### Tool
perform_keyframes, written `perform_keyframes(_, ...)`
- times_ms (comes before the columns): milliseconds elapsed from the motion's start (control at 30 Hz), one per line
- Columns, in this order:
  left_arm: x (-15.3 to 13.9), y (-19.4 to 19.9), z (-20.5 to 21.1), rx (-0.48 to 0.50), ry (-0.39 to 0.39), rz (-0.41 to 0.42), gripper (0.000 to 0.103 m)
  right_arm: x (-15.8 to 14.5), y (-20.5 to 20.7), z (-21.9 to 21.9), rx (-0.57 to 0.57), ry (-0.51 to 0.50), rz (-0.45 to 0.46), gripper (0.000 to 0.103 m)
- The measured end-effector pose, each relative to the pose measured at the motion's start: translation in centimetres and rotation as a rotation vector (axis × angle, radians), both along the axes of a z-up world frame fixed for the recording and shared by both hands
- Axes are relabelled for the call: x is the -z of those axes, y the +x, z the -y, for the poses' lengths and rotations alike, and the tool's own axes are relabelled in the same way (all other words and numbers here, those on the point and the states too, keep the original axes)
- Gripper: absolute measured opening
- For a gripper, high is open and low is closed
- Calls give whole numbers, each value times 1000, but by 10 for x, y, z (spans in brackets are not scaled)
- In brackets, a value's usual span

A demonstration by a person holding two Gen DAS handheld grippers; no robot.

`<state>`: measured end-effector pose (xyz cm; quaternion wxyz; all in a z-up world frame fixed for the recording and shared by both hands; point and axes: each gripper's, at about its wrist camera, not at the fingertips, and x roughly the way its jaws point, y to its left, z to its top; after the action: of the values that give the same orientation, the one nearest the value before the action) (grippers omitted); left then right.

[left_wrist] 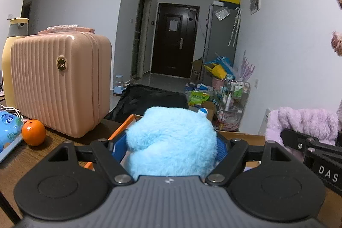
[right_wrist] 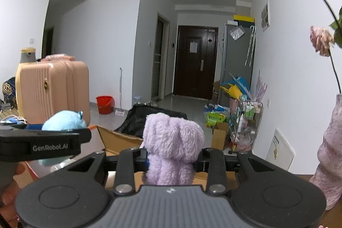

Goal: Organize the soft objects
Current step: 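Lower the blue plush into the box while the right gripper lowers the lavender towel beside it, then open the left gripper over the box while the right gripper releases the lavender towel inside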

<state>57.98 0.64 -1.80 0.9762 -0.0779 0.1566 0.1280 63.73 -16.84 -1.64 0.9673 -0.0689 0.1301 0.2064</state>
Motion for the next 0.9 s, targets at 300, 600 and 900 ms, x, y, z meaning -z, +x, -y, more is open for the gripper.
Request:
perform_keyframes(300, 16, 23, -3, -33, 29, -36, 79, 21, 23, 1, 40, 15, -50, 33)
perform_keyframes(600, 33, 32, 0, -69, 90, -60, 79, 34, 30, 2, 38, 37, -87, 34)
perform_keyframes(900, 37, 33, -5, -98, 78, -76, 99, 37, 30, 0, 47, 7, -84, 71)
